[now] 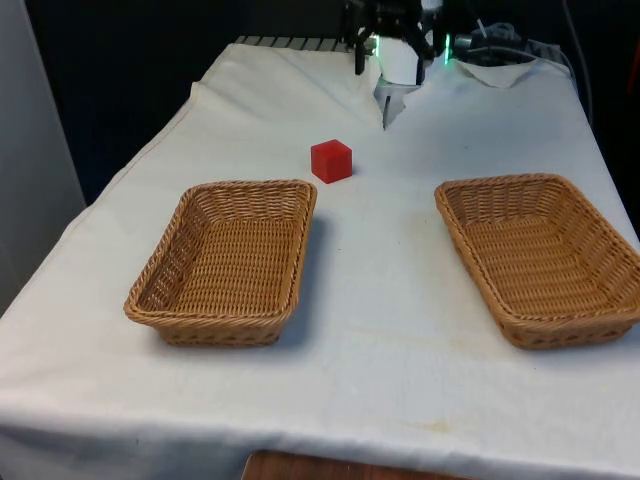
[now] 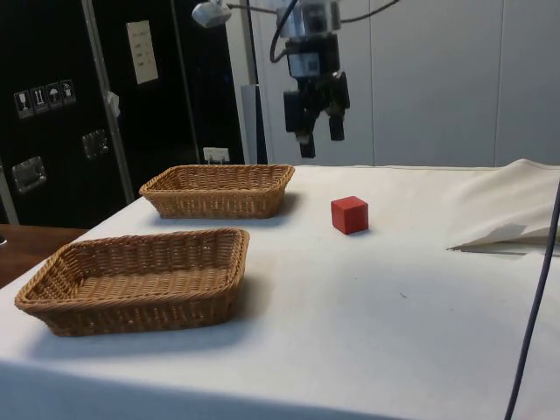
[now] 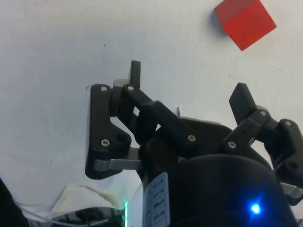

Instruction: Pick up the red cube and place it into the right basket.

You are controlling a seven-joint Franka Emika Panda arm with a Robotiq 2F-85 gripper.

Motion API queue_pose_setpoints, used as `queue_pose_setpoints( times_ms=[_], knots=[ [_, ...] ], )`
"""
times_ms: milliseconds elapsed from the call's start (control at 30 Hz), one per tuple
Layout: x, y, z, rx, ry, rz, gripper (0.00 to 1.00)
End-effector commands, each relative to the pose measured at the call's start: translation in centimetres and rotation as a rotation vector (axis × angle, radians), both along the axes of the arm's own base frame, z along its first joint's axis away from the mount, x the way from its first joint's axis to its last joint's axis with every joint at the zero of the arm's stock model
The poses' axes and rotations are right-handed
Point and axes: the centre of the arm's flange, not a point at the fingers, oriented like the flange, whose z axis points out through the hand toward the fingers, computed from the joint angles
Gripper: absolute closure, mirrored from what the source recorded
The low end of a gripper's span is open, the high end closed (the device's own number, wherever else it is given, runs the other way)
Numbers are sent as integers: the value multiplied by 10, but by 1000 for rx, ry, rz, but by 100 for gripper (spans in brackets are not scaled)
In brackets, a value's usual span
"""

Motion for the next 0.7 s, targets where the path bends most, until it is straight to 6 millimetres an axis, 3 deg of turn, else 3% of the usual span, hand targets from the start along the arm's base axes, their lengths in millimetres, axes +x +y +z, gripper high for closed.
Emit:
queue_pose_setpoints(
  times_ms=[0,267,667],
  knots=[
    [1,-1,-5,1,-7,-15,0],
    [0,-6,-31,-7,-5,-68,0],
    [-3,-17,-42,-14,-4,-86,0]
  ],
)
